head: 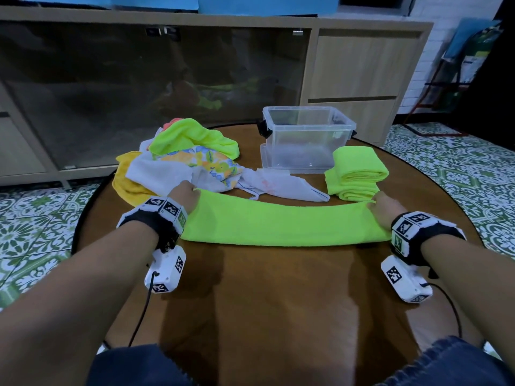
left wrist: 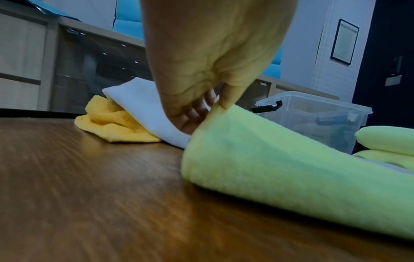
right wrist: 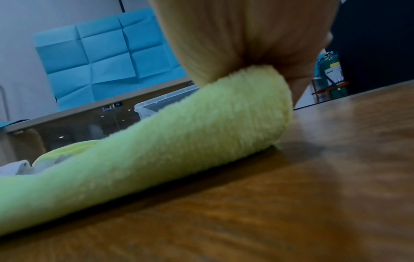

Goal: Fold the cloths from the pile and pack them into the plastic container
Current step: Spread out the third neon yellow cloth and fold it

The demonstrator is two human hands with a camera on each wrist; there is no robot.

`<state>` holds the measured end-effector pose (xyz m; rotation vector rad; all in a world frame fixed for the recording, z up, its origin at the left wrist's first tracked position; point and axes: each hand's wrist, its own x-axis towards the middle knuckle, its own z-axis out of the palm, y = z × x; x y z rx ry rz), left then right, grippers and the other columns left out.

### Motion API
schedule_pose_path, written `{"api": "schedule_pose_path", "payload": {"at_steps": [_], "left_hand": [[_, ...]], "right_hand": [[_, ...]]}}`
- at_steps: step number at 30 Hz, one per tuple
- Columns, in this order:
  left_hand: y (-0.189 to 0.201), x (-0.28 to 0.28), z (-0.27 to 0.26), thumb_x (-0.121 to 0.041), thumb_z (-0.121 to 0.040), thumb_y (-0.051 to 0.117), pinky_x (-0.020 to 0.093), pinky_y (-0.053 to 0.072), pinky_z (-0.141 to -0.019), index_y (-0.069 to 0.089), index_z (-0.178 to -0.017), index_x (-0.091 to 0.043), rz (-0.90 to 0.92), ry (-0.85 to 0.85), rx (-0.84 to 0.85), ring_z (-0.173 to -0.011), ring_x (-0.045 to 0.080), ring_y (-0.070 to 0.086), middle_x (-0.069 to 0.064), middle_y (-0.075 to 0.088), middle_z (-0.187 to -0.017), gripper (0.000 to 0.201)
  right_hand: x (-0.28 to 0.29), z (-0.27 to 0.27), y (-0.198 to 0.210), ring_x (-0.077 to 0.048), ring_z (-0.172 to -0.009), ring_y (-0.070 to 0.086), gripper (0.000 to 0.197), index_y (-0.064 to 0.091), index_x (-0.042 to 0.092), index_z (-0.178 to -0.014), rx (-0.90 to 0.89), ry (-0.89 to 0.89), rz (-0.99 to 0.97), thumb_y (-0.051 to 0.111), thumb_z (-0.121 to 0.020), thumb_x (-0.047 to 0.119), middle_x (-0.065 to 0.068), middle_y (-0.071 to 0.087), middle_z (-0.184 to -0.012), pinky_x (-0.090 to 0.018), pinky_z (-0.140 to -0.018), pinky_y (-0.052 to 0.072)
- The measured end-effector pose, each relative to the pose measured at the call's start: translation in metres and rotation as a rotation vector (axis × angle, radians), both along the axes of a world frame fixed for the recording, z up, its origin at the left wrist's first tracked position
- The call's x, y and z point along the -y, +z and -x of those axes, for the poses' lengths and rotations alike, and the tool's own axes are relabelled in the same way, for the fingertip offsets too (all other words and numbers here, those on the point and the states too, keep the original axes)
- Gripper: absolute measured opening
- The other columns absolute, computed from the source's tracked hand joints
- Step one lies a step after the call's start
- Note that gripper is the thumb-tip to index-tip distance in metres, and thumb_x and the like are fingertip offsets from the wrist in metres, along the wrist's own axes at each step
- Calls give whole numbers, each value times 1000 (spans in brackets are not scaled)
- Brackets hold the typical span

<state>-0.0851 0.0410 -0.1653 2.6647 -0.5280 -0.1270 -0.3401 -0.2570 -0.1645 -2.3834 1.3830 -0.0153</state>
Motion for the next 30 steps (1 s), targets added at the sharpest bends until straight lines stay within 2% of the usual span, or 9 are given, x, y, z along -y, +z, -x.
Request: {"api": "schedule_pose_path", "payload": {"at_steps": [5, 8, 12, 15, 18, 21, 24, 26, 30], "left_hand": [[0, -1, 0, -15, -96, 48, 26, 37, -68, 57, -117, 1, 89, -7, 60, -105, 35, 55, 20, 59, -116, 28], [1, -10, -1, -17, -98, 46, 24, 31, -55, 59, -108, -1, 97, -48, -29, -84, 29, 52, 18, 60, -105, 23], [3, -14, 0, -17, -99, 43, 27, 18, -48, 31, -58, -15, 103, -64, -80, -50, 17, 27, 6, 29, -57, 42], [8, -13, 6, -17, -98, 46, 27, 26, -54, 43, -67, -9, 198, -60, -27, -60, 19, 39, 6, 40, -65, 32], [16, -12, 9, -17, -95, 52, 26, 35, -71, 60, -103, -1, 352, -88, -10, -91, 29, 54, 10, 54, -91, 19], [16, -14, 11, -19, -99, 44, 28, 40, -71, 58, -96, -6, 276, -82, -77, -84, 26, 54, 11, 55, -89, 20], [9, -13, 10, -20, -101, 37, 18, 22, -52, 35, -67, -19, 174, -55, -120, -56, 9, 31, -2, 30, -64, 35], [8, -12, 10, -17, -102, 37, 22, 21, -50, 31, -62, -18, 187, -42, -108, -55, 15, 33, 0, 29, -62, 40], [3, -11, 9, -18, -101, 39, 30, 29, -57, 53, -93, -3, 61, 18, -107, -80, 31, 47, 7, 45, -73, 23]], "right_hand": [[-1, -2, 0, -36, -110, 53, 38, 39, -4, -130, -88, 15, 16, 37, -101, 21, -24, 52, -123, -37, -83, 45], [-3, -3, 1, -36, -104, 55, 37, 42, -5, -127, -109, 24, 22, 40, -100, 21, -23, 54, -117, -36, -77, 44], [-3, -2, 3, -23, -65, 45, 18, 50, -3, -93, -109, 22, 26, 44, -97, 13, -11, 45, -74, -29, -52, 32], [2, 2, 3, -18, -54, 35, 29, 39, 7, -66, -84, -13, 6, 47, -94, 9, -7, 36, -63, -27, -46, 25], [4, 6, 3, -18, -53, 35, 35, 36, 11, -61, -117, 5, 16, 50, -92, 9, -7, 36, -61, -26, -46, 25], [4, 8, 4, -18, -57, 40, 33, 42, 7, -64, -168, 30, 31, 51, -94, 17, -6, 39, -63, -25, -46, 27], [0, 8, 6, -25, -78, 46, 24, 53, -3, -92, -153, 55, 21, 47, -97, 19, -7, 42, -70, -27, -49, 28], [-3, 6, 5, -26, -84, 46, 31, 53, -9, -110, -148, 49, 22, 44, -98, 18, -14, 48, -83, -30, -57, 33], [-7, 4, 5, -34, -94, 54, 35, 49, -9, -119, -149, 29, 29, 42, -99, 18, -24, 56, -107, -34, -73, 40]]}}
